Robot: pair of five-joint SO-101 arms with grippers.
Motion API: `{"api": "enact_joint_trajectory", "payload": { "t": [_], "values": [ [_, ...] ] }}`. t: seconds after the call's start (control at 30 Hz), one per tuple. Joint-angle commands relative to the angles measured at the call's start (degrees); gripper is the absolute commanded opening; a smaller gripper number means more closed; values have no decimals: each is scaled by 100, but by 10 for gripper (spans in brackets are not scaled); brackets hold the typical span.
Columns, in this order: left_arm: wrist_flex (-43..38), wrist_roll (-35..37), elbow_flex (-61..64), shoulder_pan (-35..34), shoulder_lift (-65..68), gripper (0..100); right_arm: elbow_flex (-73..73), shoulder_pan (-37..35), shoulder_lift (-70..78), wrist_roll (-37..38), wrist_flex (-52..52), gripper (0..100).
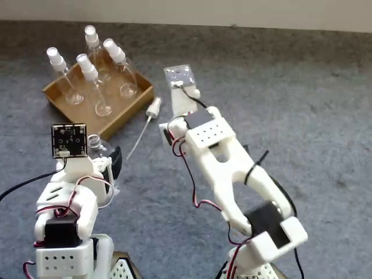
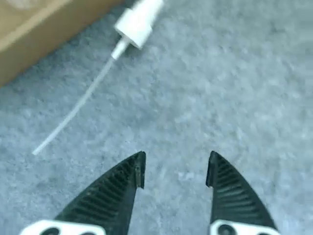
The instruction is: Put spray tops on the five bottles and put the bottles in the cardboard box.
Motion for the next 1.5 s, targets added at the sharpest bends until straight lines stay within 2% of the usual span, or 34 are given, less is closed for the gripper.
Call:
{"api": "enact_joint_trajectory", "payload": {
  "t": [0.0,0.17,0.37,0.87,1.3,1.37,1.47],
  "values": [
    [-132,70,-40,-277,-145,111,-954,-171,295,-44,22,206],
    [-132,88,-31,-734,-136,111,-1833,-198,971,-62,22,206],
    [-149,97,127,-716,-136,111,-2914,-171,1842,-1099,-4,206],
    [-334,97,303,-708,-136,111,-5420,-180,4110,-1143,-4,211],
    [-334,97,347,-699,-136,111,-7152,180,5727,-1099,48,205],
    [-334,88,365,-681,-136,111,-7248,259,5789,-1099,136,189],
    [-334,79,374,-462,-136,111,-7275,338,5798,-1090,514,104]
  ]
}}
